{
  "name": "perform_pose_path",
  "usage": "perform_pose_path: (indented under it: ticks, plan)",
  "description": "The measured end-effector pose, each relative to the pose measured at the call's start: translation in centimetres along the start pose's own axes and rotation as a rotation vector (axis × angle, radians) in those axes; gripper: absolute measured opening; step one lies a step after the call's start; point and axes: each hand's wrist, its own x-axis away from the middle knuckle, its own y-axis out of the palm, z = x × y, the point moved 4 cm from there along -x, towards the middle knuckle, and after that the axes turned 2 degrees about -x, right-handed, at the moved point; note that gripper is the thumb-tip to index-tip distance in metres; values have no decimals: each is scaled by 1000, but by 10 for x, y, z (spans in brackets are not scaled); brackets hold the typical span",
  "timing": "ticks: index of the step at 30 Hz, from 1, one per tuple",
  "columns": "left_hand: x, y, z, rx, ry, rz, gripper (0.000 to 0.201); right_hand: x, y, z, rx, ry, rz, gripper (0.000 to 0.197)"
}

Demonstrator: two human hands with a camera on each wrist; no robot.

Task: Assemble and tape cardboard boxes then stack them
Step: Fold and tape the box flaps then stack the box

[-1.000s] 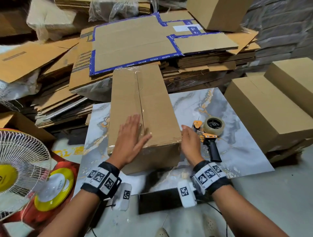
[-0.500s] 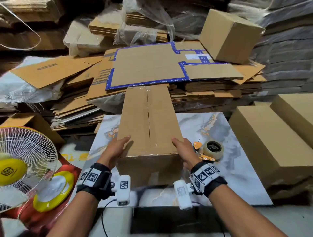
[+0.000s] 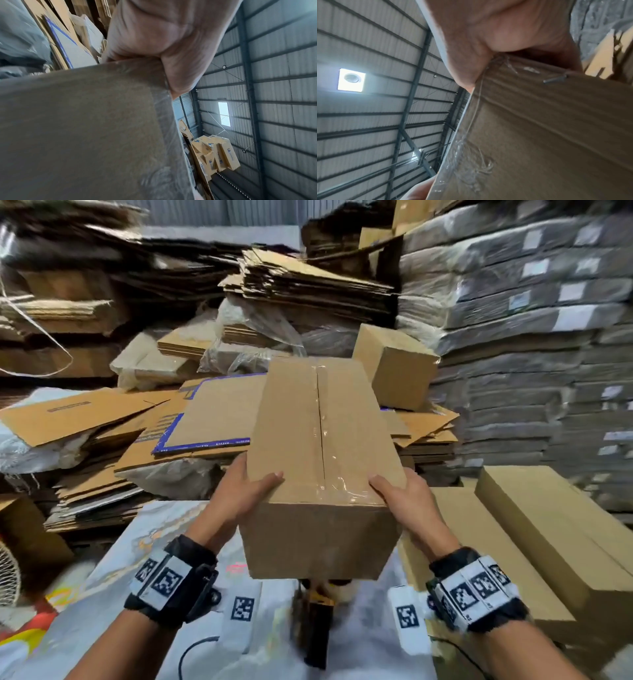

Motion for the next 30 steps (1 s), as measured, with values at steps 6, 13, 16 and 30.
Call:
perform_pose_path:
  ticks: [6,13,16,30]
  plan:
    - [-46,47,50,114,103,77,36,-52,-56,-38,60,-234,-127,116]
    - [-141,63,87,134,236,88,44,-158,-63,-67,360,-404,-197,110]
    - [-204,68,87,60,293,8,90,-222,-61,-86,305,-451,-144,104]
    - [-568,143,-8,-1075,583,215,72,-587,63,-61,858,-533,8,60]
